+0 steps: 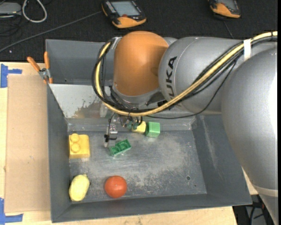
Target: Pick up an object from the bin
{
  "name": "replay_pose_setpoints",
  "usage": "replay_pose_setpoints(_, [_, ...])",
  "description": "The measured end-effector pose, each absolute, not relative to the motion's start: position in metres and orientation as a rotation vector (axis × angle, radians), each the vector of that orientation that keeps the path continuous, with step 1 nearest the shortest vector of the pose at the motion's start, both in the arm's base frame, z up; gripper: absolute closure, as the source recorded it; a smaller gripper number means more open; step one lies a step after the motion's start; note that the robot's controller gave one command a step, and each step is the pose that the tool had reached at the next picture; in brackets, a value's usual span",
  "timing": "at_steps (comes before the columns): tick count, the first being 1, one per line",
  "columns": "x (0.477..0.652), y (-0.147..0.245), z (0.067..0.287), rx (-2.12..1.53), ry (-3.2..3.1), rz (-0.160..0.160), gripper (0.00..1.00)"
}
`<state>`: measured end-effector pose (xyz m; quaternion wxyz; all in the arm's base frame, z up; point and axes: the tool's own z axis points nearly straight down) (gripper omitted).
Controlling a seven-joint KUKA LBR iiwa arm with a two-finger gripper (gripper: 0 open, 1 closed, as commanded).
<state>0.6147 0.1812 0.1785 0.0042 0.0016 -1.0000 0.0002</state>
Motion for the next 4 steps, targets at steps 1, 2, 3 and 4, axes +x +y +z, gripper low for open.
replay_pose_setpoints(1, [0.617,0.180,0.183,-0.001,-3.141,-0.001,0.00])
replay_pose_setpoints(2, [0.608,0.216,0.121,-0.182,-3.135,-0.002,0.00])
replay_pose_setpoints(3, [0.600,0.142,0.118,-0.165,-3.137,0.000,0.00])
replay_pose_setpoints(4, [0.600,0.187,0.115,-0.304,-3.124,-0.002,0.00])
